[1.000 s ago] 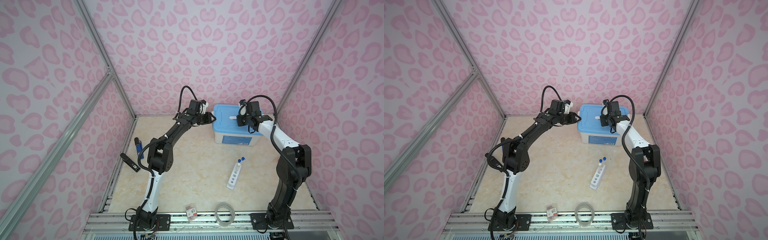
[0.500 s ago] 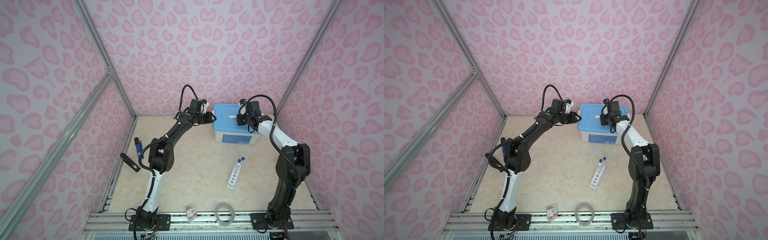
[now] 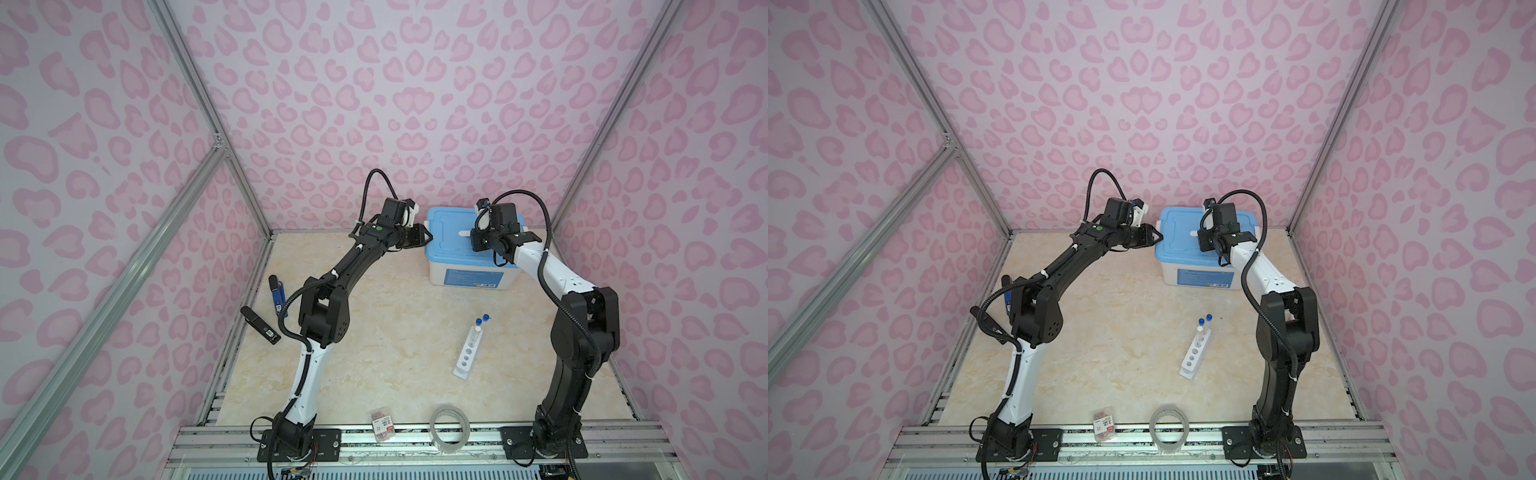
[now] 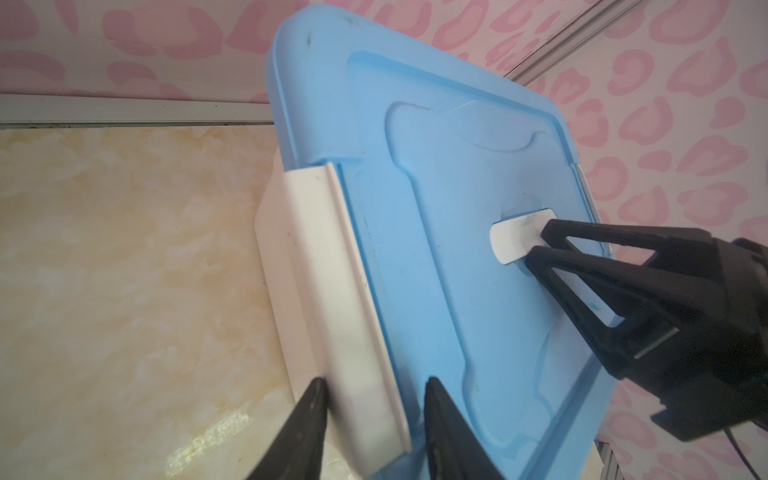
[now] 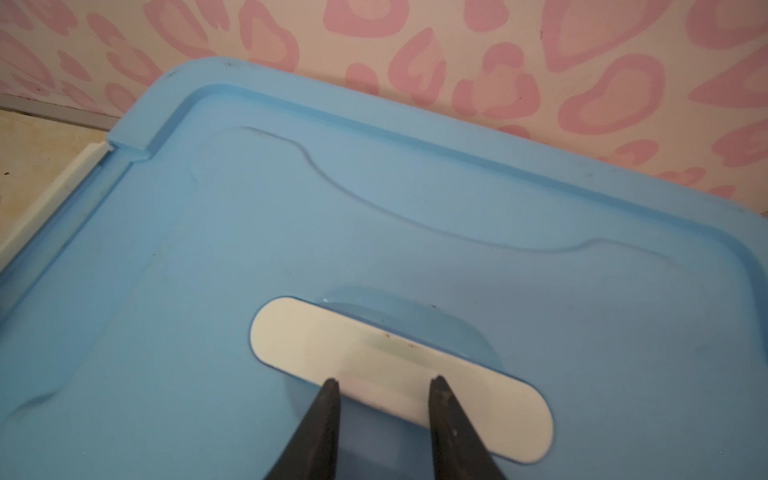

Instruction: Organize the chemistry lab equipment

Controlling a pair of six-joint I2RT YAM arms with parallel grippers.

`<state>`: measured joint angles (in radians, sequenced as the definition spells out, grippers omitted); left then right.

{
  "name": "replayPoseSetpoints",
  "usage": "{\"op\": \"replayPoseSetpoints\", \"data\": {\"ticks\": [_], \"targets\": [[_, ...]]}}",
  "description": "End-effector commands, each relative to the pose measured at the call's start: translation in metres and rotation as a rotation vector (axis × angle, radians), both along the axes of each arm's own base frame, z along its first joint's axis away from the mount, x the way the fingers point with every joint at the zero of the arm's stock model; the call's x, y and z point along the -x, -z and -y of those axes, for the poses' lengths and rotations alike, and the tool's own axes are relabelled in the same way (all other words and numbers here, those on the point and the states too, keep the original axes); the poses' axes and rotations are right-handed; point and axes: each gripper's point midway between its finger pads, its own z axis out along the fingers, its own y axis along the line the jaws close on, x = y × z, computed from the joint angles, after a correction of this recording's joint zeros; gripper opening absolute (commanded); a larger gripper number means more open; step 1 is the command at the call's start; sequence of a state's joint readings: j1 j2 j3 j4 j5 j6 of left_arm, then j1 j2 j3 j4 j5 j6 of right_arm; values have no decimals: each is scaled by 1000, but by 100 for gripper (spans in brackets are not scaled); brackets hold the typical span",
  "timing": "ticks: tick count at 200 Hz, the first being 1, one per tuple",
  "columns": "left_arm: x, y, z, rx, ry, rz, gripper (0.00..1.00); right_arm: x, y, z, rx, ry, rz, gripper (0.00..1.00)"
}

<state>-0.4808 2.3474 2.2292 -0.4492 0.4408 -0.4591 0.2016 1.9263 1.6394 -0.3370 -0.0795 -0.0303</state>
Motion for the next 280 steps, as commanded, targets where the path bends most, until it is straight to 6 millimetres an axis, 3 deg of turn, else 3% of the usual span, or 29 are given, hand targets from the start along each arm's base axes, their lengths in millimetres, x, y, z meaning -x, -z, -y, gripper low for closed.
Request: {"op": "replayPoseSetpoints", "data": {"ticks": [1,175,199,241,280], "targets": [[7,-11,10,14,53,30,41,25,38,-1,26,-19,-160,36],[11,-23,12,-56,51,92,39,28,43,-14,27,-49,-180,36],[6,-37,4,-60,26,126,39,27,39,-14,28,-51,-175,36],[-6,-89,-23,-48,-45,246,45,23,29,-12,34,-47,-162,37],[-3,-124,-37,-42,-73,325,47,18,15,-12,36,-42,-139,37]]}}
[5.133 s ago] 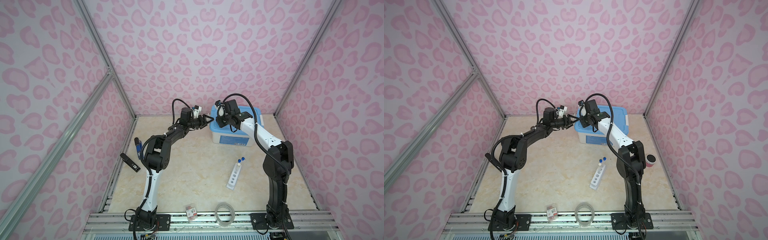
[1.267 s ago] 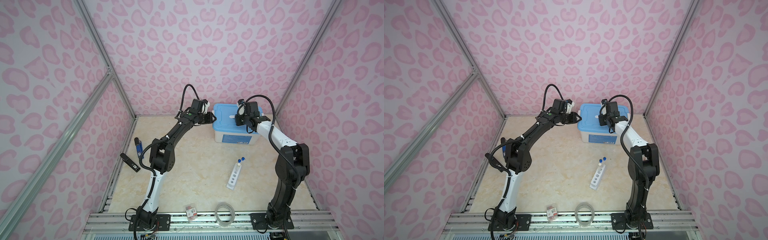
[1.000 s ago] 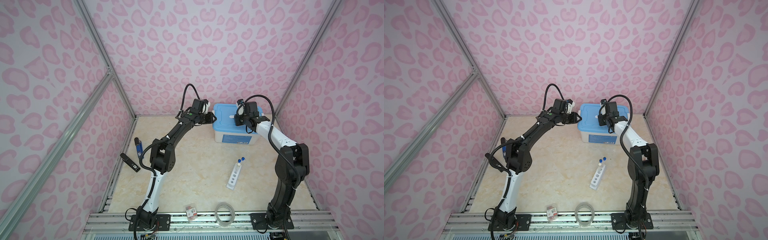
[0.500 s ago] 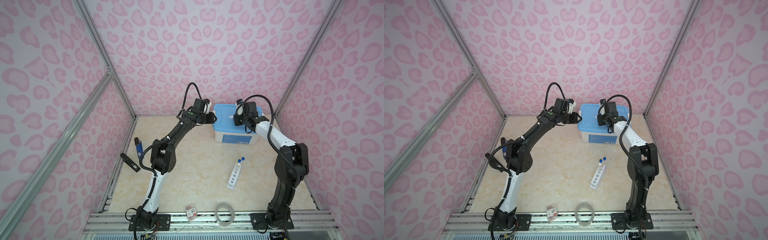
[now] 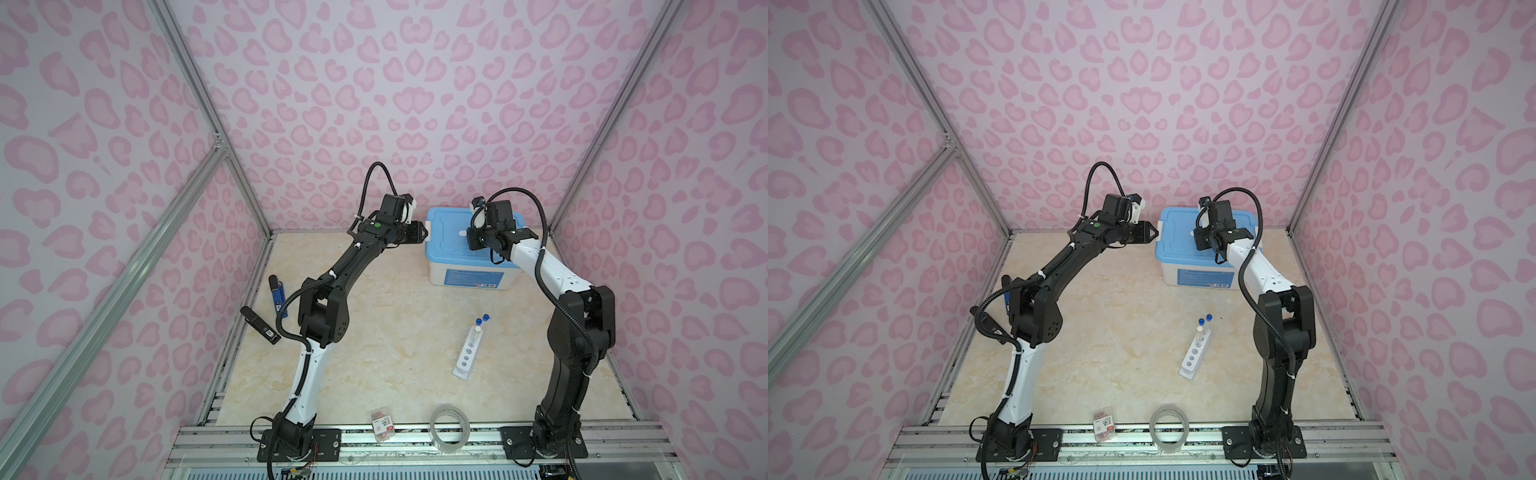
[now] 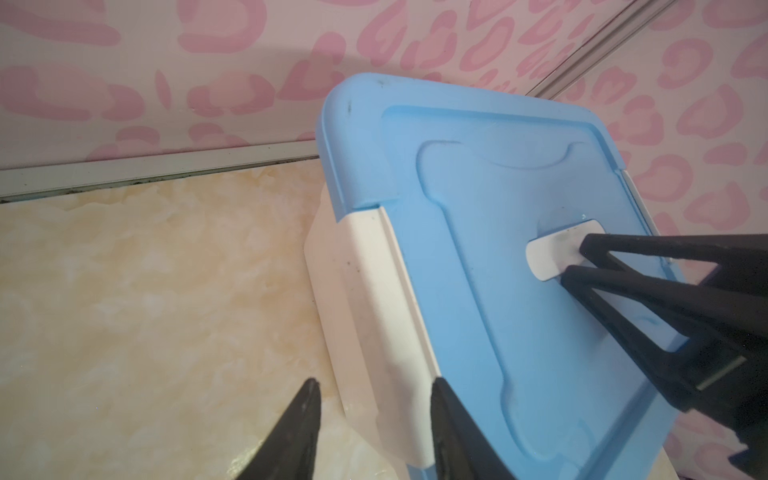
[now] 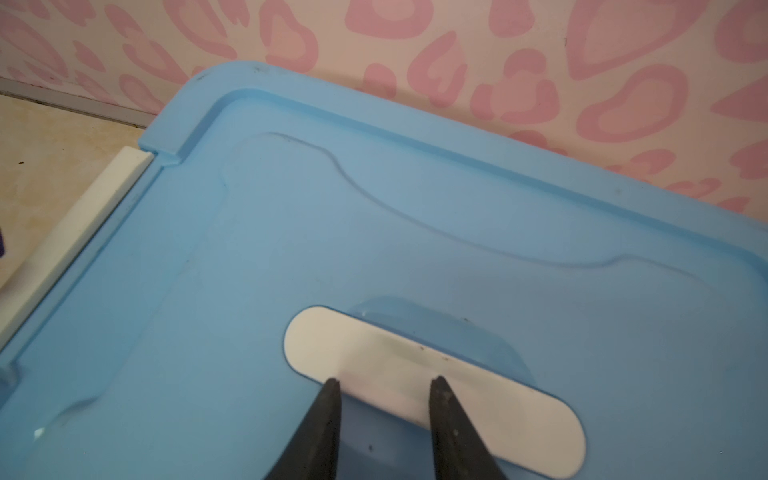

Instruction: Organize the chemistry lab equipment

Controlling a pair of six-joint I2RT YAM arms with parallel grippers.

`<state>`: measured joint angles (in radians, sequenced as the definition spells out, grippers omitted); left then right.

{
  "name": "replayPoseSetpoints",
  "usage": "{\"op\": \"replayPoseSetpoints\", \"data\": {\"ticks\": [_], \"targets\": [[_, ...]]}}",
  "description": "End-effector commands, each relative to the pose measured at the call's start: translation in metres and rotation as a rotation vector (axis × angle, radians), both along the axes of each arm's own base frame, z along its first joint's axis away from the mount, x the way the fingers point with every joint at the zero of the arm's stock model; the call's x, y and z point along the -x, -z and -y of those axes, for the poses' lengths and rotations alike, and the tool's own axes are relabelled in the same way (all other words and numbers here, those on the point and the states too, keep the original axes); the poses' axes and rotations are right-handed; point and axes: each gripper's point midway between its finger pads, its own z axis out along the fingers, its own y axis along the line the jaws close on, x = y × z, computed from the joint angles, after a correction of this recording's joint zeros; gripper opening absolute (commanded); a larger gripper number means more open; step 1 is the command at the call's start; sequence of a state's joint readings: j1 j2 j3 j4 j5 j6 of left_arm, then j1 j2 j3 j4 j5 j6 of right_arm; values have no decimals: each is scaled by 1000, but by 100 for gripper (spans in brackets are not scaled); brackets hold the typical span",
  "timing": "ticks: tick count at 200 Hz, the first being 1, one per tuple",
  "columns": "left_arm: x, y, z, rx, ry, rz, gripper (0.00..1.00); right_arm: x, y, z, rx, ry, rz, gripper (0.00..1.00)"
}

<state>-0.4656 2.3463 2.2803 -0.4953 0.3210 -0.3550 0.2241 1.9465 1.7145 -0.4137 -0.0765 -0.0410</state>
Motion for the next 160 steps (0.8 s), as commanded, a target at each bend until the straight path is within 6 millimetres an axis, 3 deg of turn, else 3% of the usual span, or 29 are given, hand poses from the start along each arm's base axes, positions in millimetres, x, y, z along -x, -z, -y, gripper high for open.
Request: {"op": "replayPoseSetpoints", "data": {"ticks": [1,83,122,160], "targets": [[15,-115,-15,65,-7,219,47,17,22,0,23,-14,-118,37],[37,-165,-57,72,-53,327,47,19,-33,4,1,-7,-14,41],[63,-190,-99,54,-127,421,47,33,-71,8,-20,0,84,47],[104,-213,-151,13,-238,575,49,58,-101,15,-53,14,198,57]]}}
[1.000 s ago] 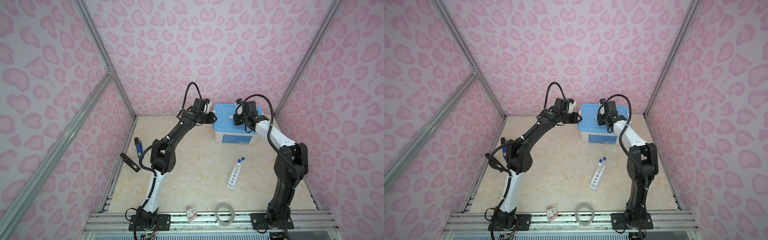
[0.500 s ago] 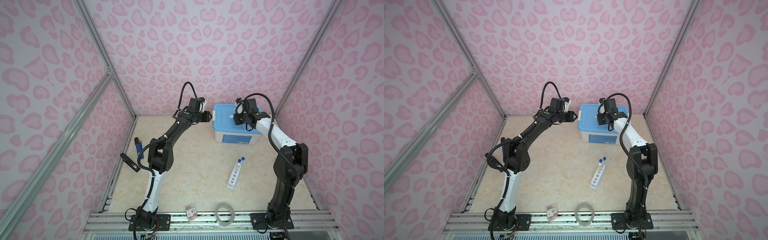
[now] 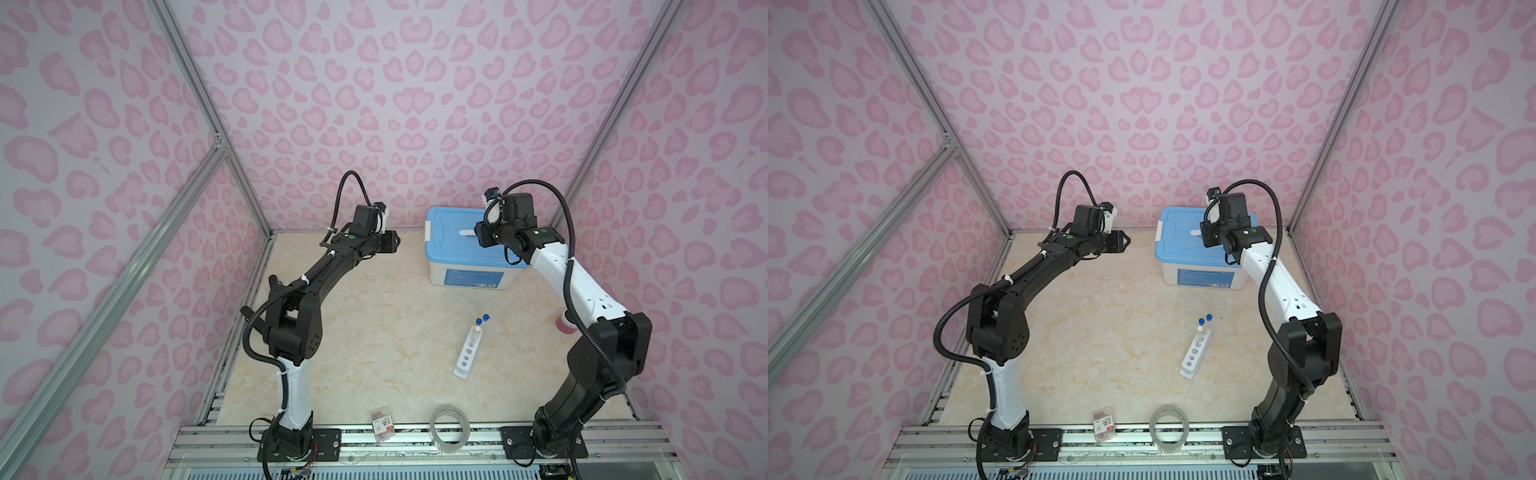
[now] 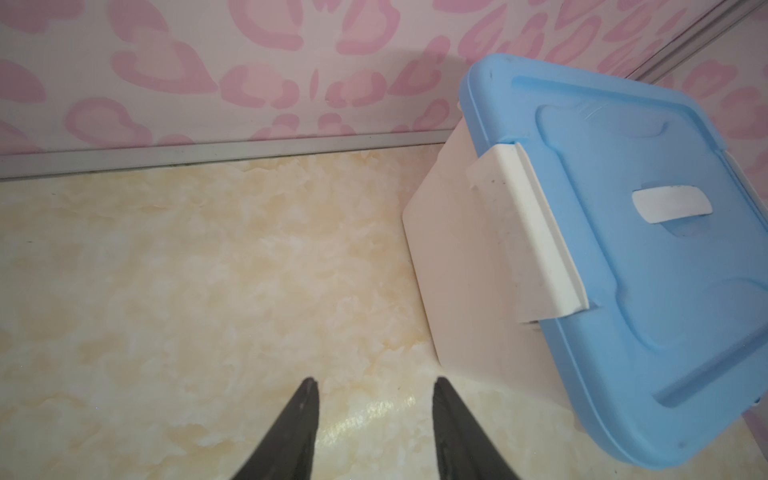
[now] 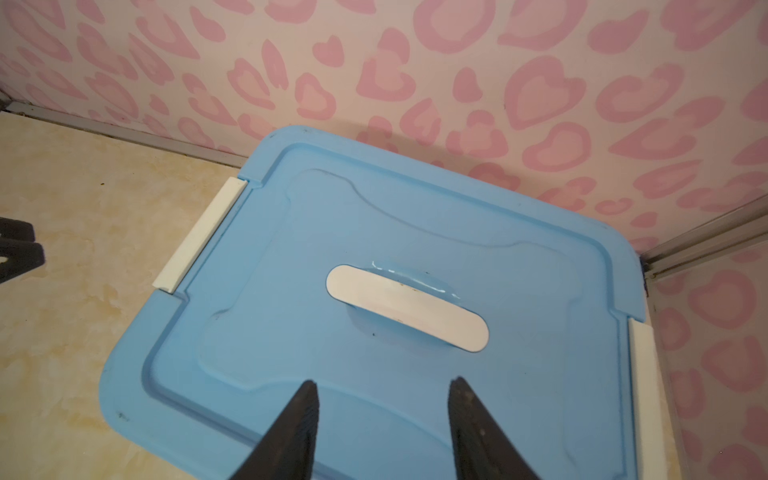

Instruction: Organize the chemistry lab equipment

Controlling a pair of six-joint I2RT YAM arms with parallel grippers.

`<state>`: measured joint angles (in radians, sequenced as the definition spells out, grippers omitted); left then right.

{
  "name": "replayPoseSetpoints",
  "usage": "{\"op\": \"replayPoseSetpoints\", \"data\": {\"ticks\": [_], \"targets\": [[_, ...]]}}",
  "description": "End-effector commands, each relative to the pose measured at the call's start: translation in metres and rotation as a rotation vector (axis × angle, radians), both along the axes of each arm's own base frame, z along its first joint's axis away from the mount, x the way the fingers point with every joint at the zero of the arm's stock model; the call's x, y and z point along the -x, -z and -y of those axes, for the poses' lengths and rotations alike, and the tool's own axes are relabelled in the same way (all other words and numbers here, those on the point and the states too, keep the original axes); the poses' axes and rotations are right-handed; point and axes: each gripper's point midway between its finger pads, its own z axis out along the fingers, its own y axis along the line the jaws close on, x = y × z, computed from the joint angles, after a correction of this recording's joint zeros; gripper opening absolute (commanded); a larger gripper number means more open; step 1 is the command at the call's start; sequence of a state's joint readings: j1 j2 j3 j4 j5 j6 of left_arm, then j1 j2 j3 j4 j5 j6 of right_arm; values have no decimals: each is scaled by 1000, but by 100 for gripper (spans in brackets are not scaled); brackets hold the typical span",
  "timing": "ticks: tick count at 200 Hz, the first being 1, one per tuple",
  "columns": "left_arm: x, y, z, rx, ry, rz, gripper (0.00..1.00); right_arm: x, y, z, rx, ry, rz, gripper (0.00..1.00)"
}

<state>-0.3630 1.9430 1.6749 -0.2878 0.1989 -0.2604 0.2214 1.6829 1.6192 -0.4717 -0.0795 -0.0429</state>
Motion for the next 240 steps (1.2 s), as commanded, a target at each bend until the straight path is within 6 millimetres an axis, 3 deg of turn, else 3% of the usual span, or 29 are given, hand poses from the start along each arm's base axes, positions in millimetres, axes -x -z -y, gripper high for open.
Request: {"op": "replayPoseSetpoints", "data": {"ticks": [1,21,24,34,37,55,85,146,180,209,222,240], "targets": [[69,-209,-47,97,-62,505,49,5,-21,2,-29,15,92,57],[90,-214,-71,60,-127,570,50,20,-41,7,-45,27,154,62],[93,-214,-75,52,-137,577,50,23,-31,8,-42,28,135,63],[103,-218,-86,38,-170,610,50,32,-37,11,-48,33,158,65],[105,-209,-88,28,-176,601,51,35,-38,11,-48,34,162,66],[120,-203,-102,13,-210,632,53,51,-45,16,-63,47,202,68],[136,-171,-124,23,-311,637,58,81,-39,23,-116,69,275,72],[170,-110,-163,-35,-452,661,65,137,3,55,-129,186,350,77],[183,-66,-183,-122,-523,661,68,153,37,71,-83,247,363,81],[188,-34,-198,-191,-578,646,70,165,52,100,-50,392,452,89],[188,-20,-201,-211,-592,629,71,167,60,104,-31,411,467,98],[187,-3,-208,-246,-623,603,73,169,74,115,-17,476,466,99]]}}
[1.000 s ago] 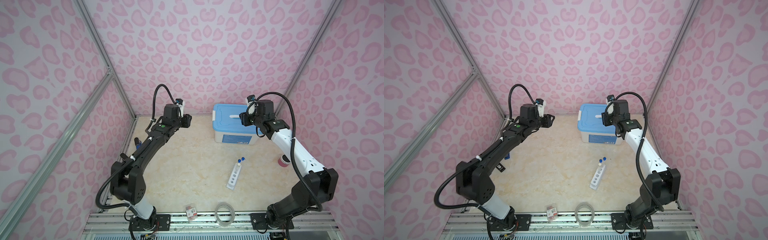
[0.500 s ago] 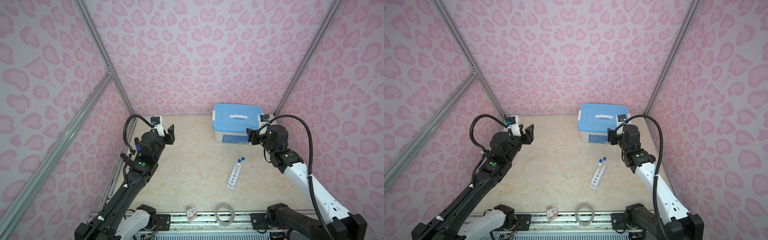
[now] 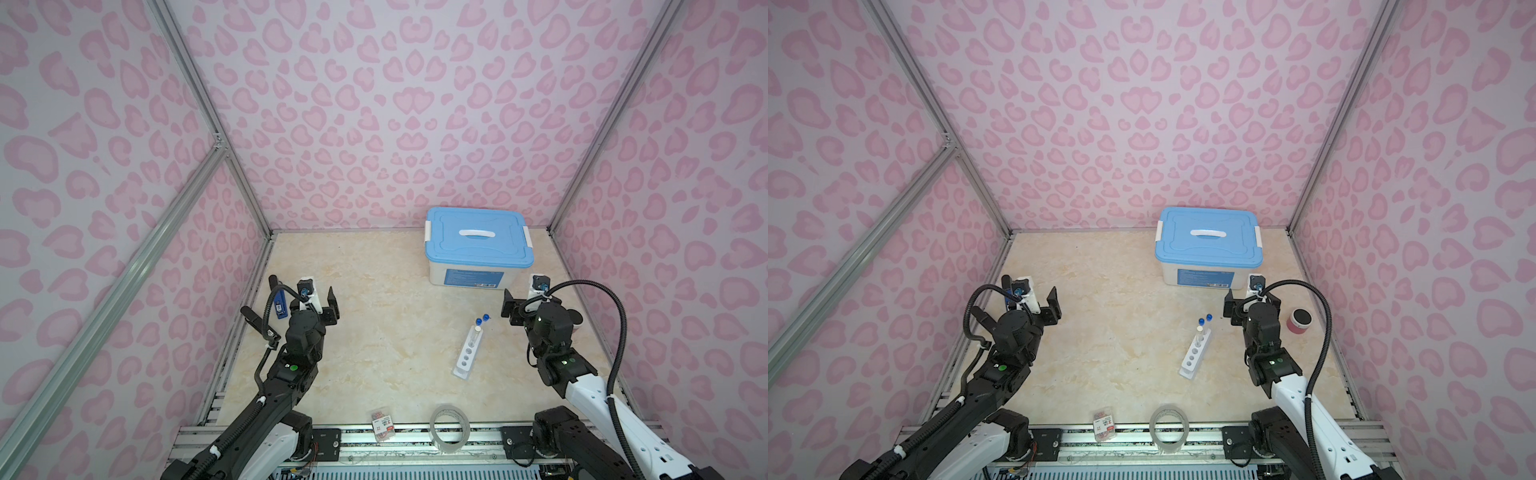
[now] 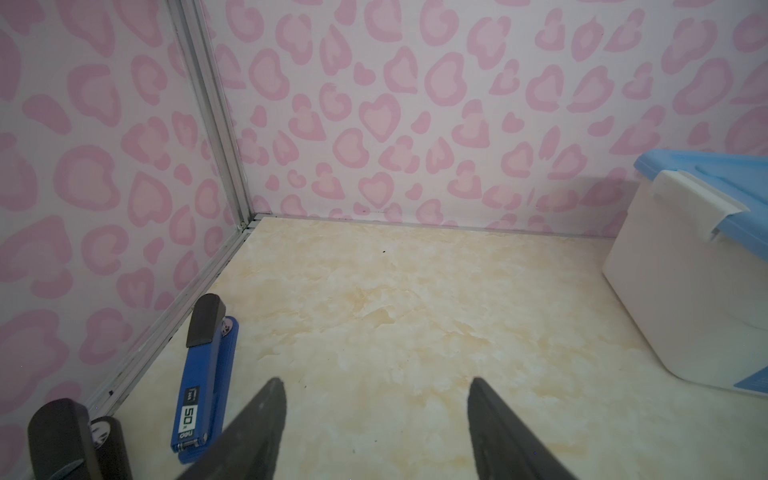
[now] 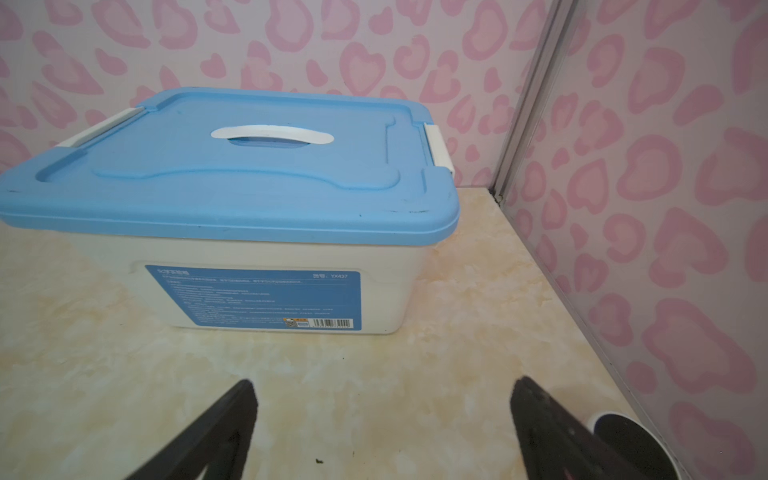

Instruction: Organize the chemistry lab equipment

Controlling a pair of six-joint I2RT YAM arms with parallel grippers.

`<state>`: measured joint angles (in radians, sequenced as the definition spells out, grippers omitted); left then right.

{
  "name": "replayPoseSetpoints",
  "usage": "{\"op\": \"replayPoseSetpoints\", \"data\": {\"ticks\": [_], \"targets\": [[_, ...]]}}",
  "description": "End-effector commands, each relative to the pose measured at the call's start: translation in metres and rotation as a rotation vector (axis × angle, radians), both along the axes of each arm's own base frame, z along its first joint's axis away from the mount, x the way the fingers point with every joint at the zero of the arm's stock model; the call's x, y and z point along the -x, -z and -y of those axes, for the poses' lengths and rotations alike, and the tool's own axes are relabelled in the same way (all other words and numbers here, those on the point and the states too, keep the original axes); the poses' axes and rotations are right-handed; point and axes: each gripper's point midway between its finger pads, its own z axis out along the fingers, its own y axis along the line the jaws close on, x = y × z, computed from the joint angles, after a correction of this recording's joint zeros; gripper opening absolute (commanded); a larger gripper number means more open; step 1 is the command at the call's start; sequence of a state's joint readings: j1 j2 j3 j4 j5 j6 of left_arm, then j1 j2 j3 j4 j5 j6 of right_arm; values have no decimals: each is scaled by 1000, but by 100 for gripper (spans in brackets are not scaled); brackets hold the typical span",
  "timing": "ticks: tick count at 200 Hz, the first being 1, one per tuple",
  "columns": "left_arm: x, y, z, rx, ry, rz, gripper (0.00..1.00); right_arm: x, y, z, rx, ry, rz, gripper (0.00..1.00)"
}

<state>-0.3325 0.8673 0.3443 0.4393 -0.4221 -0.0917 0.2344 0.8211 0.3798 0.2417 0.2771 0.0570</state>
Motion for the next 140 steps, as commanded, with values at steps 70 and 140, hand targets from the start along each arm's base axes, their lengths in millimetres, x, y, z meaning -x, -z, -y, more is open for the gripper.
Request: {"op": "replayPoseSetpoints", "data": {"ticks": [70,140], "targets": [[-14,36,-33,-28,-100,-10,76,-2,44,29,-14,176,100,99],[-36,65,-43,73,11,-65,76,-37,64,23,-22,141,47,99]]}}
